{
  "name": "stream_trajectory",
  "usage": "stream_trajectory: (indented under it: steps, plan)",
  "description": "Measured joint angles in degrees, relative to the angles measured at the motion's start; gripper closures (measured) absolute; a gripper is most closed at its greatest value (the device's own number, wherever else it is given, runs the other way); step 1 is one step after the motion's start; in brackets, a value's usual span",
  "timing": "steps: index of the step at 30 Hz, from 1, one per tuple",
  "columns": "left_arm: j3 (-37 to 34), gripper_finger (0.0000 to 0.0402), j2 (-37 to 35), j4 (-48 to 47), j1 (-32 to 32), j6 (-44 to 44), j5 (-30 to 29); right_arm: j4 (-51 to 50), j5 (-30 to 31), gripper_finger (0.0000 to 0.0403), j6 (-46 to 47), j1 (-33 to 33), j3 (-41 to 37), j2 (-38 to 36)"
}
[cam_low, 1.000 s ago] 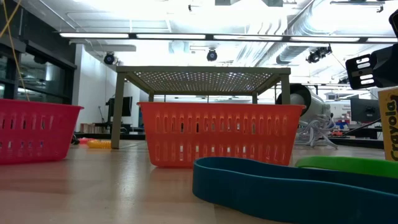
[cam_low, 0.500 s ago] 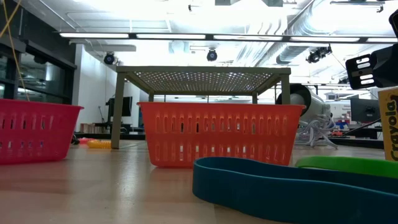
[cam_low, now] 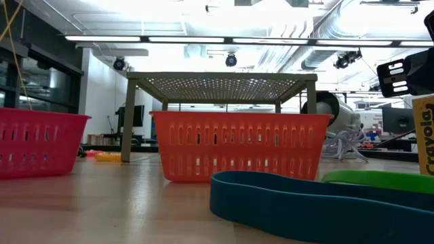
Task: Pick & Place Office Desk Supplies
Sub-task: Put the green rubber band into the black bin
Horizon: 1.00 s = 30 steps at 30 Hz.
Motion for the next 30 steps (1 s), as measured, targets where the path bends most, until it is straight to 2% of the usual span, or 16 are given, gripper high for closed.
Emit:
stream_trajectory:
  steps: [10,21,24,30]
  plan:
    - [0.0,0.0323,2.1,11.2,9.0,22.9,7.8,0.0,0.0,0.0296,0.0,0.0,0.0,0.0]
    - [0.0,0.0323,2.1,24.5,10.4,45.5,1.2,0.0,0.0,0.0296,0.0,0.0,0.0,0.0]
    - [0.0,0.0323,2.1,26.2,11.3,47.1,1.2,0.0,0.0,0.0296,0.0,0.0,0.0,0.0]
    - [0.0,0.0323,3.0,25.5,12.9,43.9,1.6,0.0,0.0,0.0296,0.0,0.0,0.0,0.0]
